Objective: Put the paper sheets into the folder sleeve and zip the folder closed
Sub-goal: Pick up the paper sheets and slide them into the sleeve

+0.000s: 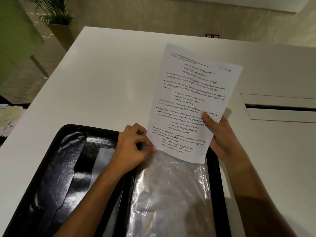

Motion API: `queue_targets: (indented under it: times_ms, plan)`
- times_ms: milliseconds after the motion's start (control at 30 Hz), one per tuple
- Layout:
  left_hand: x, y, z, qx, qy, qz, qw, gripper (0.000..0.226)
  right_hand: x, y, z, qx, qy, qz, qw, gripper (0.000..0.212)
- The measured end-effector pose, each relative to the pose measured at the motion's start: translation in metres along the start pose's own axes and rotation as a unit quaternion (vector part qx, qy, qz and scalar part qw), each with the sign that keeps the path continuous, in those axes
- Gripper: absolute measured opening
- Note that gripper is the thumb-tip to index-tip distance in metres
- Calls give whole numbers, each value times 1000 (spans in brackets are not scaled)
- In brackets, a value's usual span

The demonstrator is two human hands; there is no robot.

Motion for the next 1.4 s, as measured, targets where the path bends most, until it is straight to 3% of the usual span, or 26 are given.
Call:
queue_targets:
  times_ms: [300, 533, 667, 867, 1100, 1400]
  plan:
    - [0, -2, -3, 15, 16, -26, 999, 14, 0, 2, -3, 0, -20, 0, 1000, 49]
    - [-5, -2, -7, 33, 1, -74, 997, 18, 6, 6, -13, 120, -71, 74, 987, 27]
    - [-9, 0, -12, 4, -32, -121, 992, 17, 10, 12, -19, 170, -80, 66, 980, 24]
    - [-15, -2, -13, 1, -57, -169, 984, 17, 12, 4, -17, 145, -43, 63, 986, 28]
    - [-16, -9, -17, -35, -53, -156, 986, 21, 6, 3, -6, 152, -28, 45, 987, 20]
    - [-20, -8, -18, -60, -48, -167, 983, 23, -8, -1, 3, 52, -27, 16, 998, 29]
Point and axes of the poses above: each hand's wrist, its own x-axis away from the middle knuckle, its own y-axis out of the palm, z = x × y, the point moved 8 cm from there along -x, towards the middle knuckle, and after that the axes turned 1 degree about -z, right-handed, at the moved point
